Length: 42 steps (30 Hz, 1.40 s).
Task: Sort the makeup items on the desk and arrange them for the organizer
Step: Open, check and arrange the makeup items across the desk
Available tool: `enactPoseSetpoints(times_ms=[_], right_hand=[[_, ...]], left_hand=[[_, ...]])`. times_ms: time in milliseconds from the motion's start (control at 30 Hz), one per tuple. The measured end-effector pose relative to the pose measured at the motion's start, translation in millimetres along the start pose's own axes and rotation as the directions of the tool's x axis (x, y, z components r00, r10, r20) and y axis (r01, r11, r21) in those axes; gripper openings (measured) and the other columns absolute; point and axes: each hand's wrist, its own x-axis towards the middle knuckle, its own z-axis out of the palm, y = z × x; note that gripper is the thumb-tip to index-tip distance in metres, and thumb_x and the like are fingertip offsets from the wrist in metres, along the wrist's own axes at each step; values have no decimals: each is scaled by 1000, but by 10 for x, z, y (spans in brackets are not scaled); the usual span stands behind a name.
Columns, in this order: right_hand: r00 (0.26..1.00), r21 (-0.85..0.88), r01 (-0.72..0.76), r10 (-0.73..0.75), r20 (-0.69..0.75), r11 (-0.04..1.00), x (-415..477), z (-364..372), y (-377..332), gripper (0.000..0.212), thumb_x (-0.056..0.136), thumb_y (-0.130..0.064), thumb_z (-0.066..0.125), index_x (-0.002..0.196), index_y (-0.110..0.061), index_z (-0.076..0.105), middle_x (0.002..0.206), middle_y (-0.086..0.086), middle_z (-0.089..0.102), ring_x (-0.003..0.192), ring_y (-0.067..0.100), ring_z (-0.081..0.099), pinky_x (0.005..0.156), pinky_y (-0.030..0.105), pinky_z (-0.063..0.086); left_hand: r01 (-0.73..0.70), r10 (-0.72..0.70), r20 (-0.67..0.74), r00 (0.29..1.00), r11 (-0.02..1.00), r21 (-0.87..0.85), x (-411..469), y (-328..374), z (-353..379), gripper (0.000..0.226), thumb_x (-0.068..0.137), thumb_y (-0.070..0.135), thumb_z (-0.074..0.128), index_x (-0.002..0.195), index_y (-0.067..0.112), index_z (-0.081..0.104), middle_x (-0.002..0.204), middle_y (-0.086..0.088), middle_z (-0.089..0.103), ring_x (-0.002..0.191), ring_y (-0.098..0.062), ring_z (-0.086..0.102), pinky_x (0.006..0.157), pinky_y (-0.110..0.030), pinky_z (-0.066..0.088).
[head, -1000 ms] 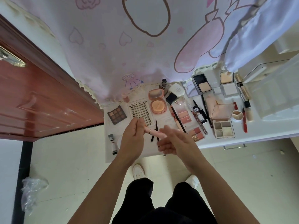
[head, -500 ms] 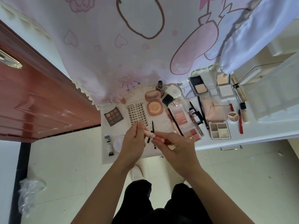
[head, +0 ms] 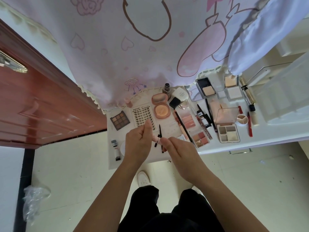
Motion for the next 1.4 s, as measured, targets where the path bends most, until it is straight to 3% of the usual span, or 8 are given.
enactPoseSetpoints(times_ms=[100,367,633,800,1000,1200,1333,1400], right_hand=[[968,-176,200,-222,-116,964,-61,-16,1,42,102,-49,40,86,-16,61,70,-15,52,65,10,50,57,15,36],[895,-66,319,-323,-308,945,-214,-146,-199,25,95,-33,64,110,-15,73,90,-10,62,80,4,58,70,7,42],[988,365,-140,103,119,920,-309,-375,-581,61,98,-60,34,82,-14,71,59,0,57,51,8,50,54,17,39],[976,554,-180,217,-2,813,-316,-182,-794,56,103,-45,45,49,-30,53,50,-9,39,46,7,32,46,19,30],[970,589,-193,244,-8,785,-332,-215,-899,55,104,-31,46,49,-29,53,47,-13,40,45,5,32,45,18,29],[909,-113,215,-241,-341,970,-316,-226,-764,49,103,-29,44,55,-20,43,44,-16,27,37,11,29,41,17,19],[897,-213,262,-319,-307,941,-301,-313,-721,43,102,-31,42,60,-20,47,52,-25,20,38,2,24,43,11,17],[917,-26,200,-197,-348,979,-307,-321,-736,48,104,-31,42,56,-26,43,45,-16,30,39,8,29,43,17,22]], left_hand=[[63,-63,5,998,998,-26,-12,76,-13,69,96,56,43,67,-4,62,74,-22,67,71,-41,62,57,-50,49],[94,-91,29,995,986,-139,-76,452,-140,84,82,70,44,71,-11,62,81,-32,65,76,-48,63,65,-57,52],[-25,28,25,999,990,-139,-153,617,-282,81,87,65,41,71,-12,61,76,-33,63,68,-48,61,58,-57,48],[-12,-2,-62,998,975,-220,-227,714,-191,61,90,49,52,60,-3,62,70,-30,64,62,-45,61,53,-50,49],[171,-260,-106,960,843,-511,-287,786,-92,44,88,31,62,65,-6,64,76,-37,60,74,-29,59,70,-42,49],[304,-346,-22,938,850,-430,-256,892,-109,31,77,15,53,70,-14,44,72,-16,53,50,-10,33,44,-23,27],[287,-288,49,956,899,-330,-257,947,-178,35,84,25,56,62,-2,50,73,-17,63,53,-25,43,49,-29,37],[178,-156,99,983,945,-274,-276,995,-265,54,99,41,53,67,-2,61,72,-18,67,61,-27,56,61,-31,47]])
